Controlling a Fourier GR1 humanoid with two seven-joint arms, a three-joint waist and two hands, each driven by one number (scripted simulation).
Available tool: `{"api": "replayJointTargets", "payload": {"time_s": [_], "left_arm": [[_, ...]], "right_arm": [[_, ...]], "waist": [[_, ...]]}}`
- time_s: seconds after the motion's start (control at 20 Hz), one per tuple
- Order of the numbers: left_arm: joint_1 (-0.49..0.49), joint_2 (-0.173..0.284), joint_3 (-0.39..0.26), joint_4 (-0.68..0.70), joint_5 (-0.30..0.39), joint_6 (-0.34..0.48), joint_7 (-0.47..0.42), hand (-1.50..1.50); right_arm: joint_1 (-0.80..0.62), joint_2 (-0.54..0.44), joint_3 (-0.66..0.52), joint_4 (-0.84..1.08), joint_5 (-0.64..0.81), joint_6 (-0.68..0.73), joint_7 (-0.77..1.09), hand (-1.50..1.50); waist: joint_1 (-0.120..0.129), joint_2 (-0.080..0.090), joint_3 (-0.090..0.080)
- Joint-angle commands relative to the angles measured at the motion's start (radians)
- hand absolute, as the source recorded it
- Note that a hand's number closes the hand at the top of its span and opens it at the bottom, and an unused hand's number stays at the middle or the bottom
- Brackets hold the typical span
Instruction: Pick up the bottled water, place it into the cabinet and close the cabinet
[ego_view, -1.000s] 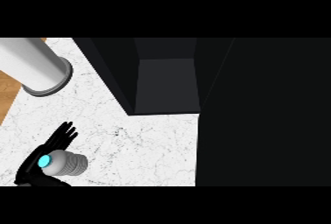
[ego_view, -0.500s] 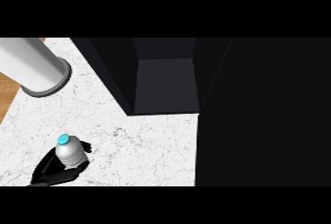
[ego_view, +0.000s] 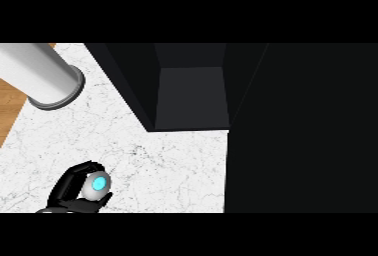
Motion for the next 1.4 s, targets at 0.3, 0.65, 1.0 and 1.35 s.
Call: {"api": "replayJointTargets", "payload": {"time_s": [0.3, 0.65, 1.0, 1.35], "left_arm": [[-0.012, -0.249, 0.023, -0.032, 0.015, 0.28, -0.061, 1.5], [-0.042, -0.265, -0.097, -0.056, 0.117, 0.27, -0.021, 1.5], [-0.112, -0.268, -0.318, -0.248, 0.337, 0.413, 0.199, 1.5], [-0.264, -0.269, -0.441, -0.282, 0.432, 0.609, 0.379, 1.5]], "right_arm": [[0.077, -0.031, -0.007, -0.111, -0.012, -0.015, 0.002, -1.5], [0.08, -0.052, 0.019, -0.117, 0.018, -0.011, -0.008, -1.5], [0.045, -0.05, 0.008, -0.136, -0.023, -0.041, 0.047, -1.5], [0.073, -0.04, -0.001, -0.062, -0.02, -0.025, -0.059, -1.5]], "waist": [[0.005, -0.003, -0.003], [-0.001, -0.004, -0.004], [0.012, -0.001, -0.003], [-0.003, -0.001, -0.002]]}}
